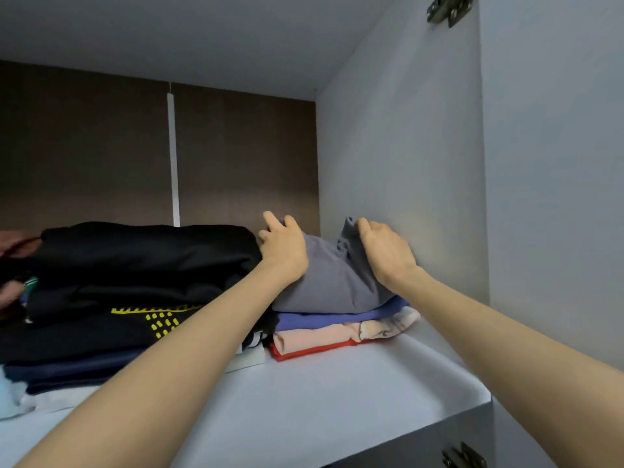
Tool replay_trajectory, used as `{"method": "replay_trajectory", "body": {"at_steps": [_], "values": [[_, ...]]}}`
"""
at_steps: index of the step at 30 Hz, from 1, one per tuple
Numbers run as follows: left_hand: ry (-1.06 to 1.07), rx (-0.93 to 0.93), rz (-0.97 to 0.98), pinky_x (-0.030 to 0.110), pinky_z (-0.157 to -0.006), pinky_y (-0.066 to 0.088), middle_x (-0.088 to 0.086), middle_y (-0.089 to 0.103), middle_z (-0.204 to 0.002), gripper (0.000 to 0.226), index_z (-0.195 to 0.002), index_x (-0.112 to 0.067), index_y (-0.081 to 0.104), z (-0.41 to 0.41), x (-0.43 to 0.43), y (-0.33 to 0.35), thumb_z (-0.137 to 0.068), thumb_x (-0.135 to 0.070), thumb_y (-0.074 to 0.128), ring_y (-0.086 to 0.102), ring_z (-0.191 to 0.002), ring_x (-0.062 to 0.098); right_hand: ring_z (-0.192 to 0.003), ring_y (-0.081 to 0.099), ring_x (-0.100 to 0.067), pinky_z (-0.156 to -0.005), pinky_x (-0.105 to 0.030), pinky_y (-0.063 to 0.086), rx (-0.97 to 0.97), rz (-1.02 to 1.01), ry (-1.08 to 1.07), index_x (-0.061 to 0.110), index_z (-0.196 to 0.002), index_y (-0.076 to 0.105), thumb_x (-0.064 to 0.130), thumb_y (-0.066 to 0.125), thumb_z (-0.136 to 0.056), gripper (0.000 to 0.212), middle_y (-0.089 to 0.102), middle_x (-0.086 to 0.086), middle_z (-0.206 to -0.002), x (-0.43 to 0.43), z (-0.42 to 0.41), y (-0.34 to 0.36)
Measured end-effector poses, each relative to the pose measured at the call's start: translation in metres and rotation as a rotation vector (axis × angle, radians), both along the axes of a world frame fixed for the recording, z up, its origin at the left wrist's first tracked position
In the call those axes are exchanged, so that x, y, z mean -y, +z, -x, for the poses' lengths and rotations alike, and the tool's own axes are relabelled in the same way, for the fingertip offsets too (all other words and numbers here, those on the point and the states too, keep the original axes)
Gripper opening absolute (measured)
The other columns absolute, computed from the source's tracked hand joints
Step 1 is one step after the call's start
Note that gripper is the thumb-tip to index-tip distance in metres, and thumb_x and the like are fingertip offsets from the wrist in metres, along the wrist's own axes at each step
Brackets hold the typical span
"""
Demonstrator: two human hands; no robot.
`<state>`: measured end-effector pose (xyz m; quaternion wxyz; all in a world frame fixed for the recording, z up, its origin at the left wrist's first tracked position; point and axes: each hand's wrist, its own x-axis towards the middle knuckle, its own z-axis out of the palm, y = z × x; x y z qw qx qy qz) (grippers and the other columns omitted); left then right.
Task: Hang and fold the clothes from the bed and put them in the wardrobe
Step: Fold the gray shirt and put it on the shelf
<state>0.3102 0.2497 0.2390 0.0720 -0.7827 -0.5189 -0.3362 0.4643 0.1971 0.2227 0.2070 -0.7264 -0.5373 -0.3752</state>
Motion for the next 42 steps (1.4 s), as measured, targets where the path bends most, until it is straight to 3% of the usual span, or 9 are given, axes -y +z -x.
{"method": "replay_trajectory", "body": {"at_steps": [2,4,8,11,15,20,25,32,42], "values": [[0.147,-0.245,-0.109,0.056,-0.106,0.027,0.017,0.008,-0.152,0.04,-0.128,-0.012,0.046,-0.002,-0.002,-0.006,-0.089,-0.007,0.055,0.026,-0.132,0.037,-0.115,0.045,-0.029,-0.086,-0.037,0.044,0.04,-0.024,0.024,0.009,-0.128,0.039,0.001,0.048,-0.092,0.038,0.049,-0.011,-0.125,-0.005,-0.002,-0.001],[0.14,-0.402,-0.089,0.069,-0.11,0.005,0.012,0.027,-0.146,0.033,-0.125,-0.016,0.053,-0.006,-0.009,-0.011,-0.092,-0.014,0.049,0.025,-0.135,0.034,-0.116,0.046,-0.03,-0.089,-0.038,0.043,0.062,-0.03,0.057,0.01,-0.13,0.044,-0.001,0.048,-0.091,0.041,0.05,-0.011,-0.126,-0.01,-0.001,0.003],[-0.133,-0.365,0.187,0.059,-0.112,0.011,0.011,0.046,-0.141,0.044,-0.143,-0.016,0.034,-0.018,-0.01,-0.018,-0.1,-0.023,0.029,0.04,-0.131,0.033,-0.12,0.051,-0.031,-0.092,-0.039,0.043,-0.178,0.218,0.186,0.016,-0.132,0.051,0.017,0.038,-0.098,0.037,0.055,-0.011,-0.133,-0.019,0.009,0.001],[-0.044,-0.387,0.216,0.051,-0.115,0.014,0.012,0.035,-0.151,0.05,-0.15,-0.019,0.024,-0.016,-0.016,-0.03,-0.103,-0.034,0.015,0.032,-0.138,0.033,-0.139,0.032,-0.031,-0.114,-0.041,0.021,-0.185,0.439,0.124,0.024,-0.15,0.029,0.034,0.021,-0.104,0.048,0.032,-0.011,-0.154,-0.029,0.006,-0.015],[0.085,-0.399,0.347,0.041,-0.116,0.013,0.019,0.007,-0.158,0.054,-0.154,-0.025,0.004,-0.009,-0.016,-0.04,-0.103,-0.042,0.004,0.011,-0.145,0.037,-0.148,0.004,-0.029,-0.119,-0.039,0.0,-0.355,0.51,0.182,0.035,-0.153,0.007,0.044,0.01,-0.103,0.051,0.003,-0.008,-0.161,-0.041,-0.003,-0.031],[0.112,-0.367,0.354,0.043,-0.117,0.012,0.021,0.004,-0.158,0.055,-0.153,-0.027,0.004,-0.007,-0.015,-0.046,-0.102,-0.044,0.004,0.006,-0.145,0.039,-0.148,0.012,-0.027,-0.119,-0.039,0.011,-0.509,0.513,0.272,0.034,-0.152,0.013,0.042,0.013,-0.104,0.049,0.01,-0.008,-0.161,-0.038,-0.003,-0.035],[-0.052,-0.283,0.119,0.043,-0.114,0.016,0.014,0.046,-0.143,0.048,-0.146,-0.02,0.034,0.0,-0.003,-0.049,-0.103,-0.033,0.018,0.038,-0.132,0.033,-0.12,0.053,-0.026,-0.097,-0.033,0.044,-0.453,0.194,0.345,0.017,-0.138,0.049,0.024,0.035,-0.101,0.04,0.056,-0.008,-0.135,-0.014,0.005,-0.035],[-0.199,-0.067,0.016,0.043,-0.097,0.045,0.008,0.047,-0.142,0.048,-0.147,-0.023,0.032,0.009,0.042,-0.045,-0.1,-0.033,0.035,0.049,-0.123,0.031,-0.118,0.053,-0.027,-0.094,-0.039,0.047,-0.314,-0.01,0.393,0.019,-0.127,0.059,0.013,0.041,-0.095,0.037,0.06,-0.006,-0.128,0.045,0.011,-0.015],[-0.24,0.224,-0.111,0.039,-0.093,0.045,0.005,0.056,-0.134,0.04,-0.138,-0.024,0.045,0.053,0.139,-0.056,-0.098,-0.028,0.041,0.053,-0.119,0.028,-0.11,0.055,-0.024,-0.082,-0.037,0.049,-0.29,-0.074,0.43,0.022,-0.122,0.059,0.011,0.043,-0.091,0.037,0.063,-0.001,-0.121,0.138,0.037,-0.034]]}}
